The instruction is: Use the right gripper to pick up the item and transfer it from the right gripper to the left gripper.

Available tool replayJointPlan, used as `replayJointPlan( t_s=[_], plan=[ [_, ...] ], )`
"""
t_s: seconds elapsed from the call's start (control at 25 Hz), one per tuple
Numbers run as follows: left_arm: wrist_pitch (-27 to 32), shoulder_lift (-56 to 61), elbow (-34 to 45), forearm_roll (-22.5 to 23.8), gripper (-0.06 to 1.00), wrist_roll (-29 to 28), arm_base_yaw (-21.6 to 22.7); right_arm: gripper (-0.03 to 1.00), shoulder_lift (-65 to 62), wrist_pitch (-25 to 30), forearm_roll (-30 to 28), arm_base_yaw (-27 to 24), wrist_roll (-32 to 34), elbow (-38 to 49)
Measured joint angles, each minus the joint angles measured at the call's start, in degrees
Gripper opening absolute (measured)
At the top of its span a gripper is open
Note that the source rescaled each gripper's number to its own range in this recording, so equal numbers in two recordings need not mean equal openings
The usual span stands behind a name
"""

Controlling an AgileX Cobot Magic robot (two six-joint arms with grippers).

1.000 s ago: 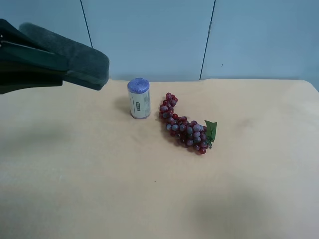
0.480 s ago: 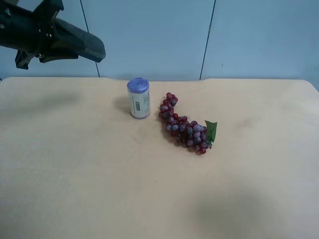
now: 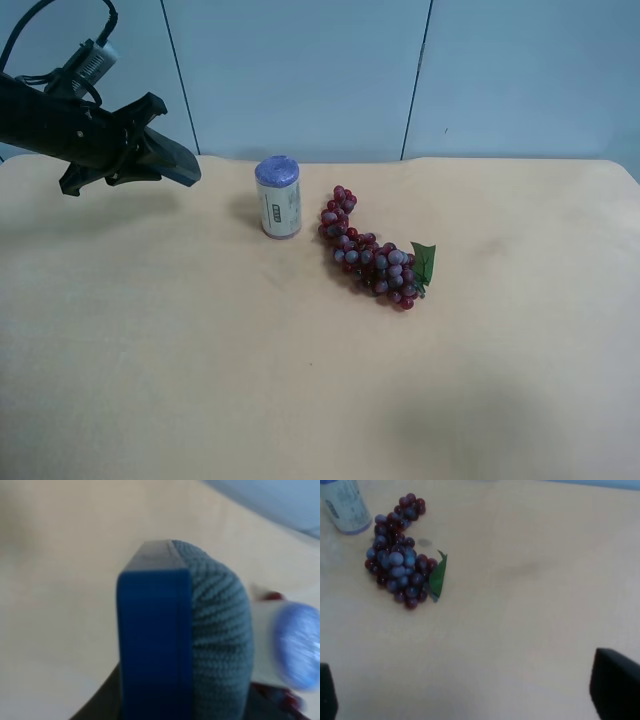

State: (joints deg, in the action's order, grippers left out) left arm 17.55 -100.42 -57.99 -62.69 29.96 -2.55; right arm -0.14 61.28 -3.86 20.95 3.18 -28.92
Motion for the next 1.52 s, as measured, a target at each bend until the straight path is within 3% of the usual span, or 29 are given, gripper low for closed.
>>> replayJointPlan(
  t_s=[0.2,0.36,0.4,0.44,0.52,0.56,0.68,0.92,1.16,1.52],
  plan=[
    [-5.7,-1.9,0.0,3.8,0.00,0.0,0.0,1.00,0.0,0.0,0.0,0.0,0.0,0.0],
    [-6.9,-2.2,0.0,6.7,0.01,0.0,0.0,1.00,0.0,0.0,0.0,0.0,0.0,0.0],
    [-6.8,-2.2,0.0,6.9,0.09,0.0,0.0,1.00,0.0,0.0,0.0,0.0,0.0,0.0],
    [-6.5,-2.2,0.0,6.9,0.23,0.0,0.0,1.00,0.0,0.0,0.0,0.0,0.0,0.0],
    [-6.3,-2.2,0.0,6.9,0.64,-0.3,0.0,1.00,0.0,0.0,0.0,0.0,0.0,0.0],
    [-5.7,-2.2,0.0,6.9,0.78,-0.5,0.0,1.00,0.0,0.0,0.0,0.0,0.0,0.0],
    [-2.1,-2.2,0.0,6.9,0.96,-0.7,0.1,1.00,0.0,0.0,0.0,0.0,0.0,0.0],
    [1.8,3.2,0.0,7.3,0.99,-0.7,2.0,1.00,0.0,0.0,0.0,0.0,0.0,0.0],
    [8.0,15.3,0.0,11.1,0.99,-0.8,6.0,1.00,0.0,0.0,0.0,0.0,0.0,0.0],
    [23.8,38.5,0.0,23.4,0.99,-0.8,6.6,1.00,0.0,0.0,0.0,0.0,0.0,0.0]
  ],
)
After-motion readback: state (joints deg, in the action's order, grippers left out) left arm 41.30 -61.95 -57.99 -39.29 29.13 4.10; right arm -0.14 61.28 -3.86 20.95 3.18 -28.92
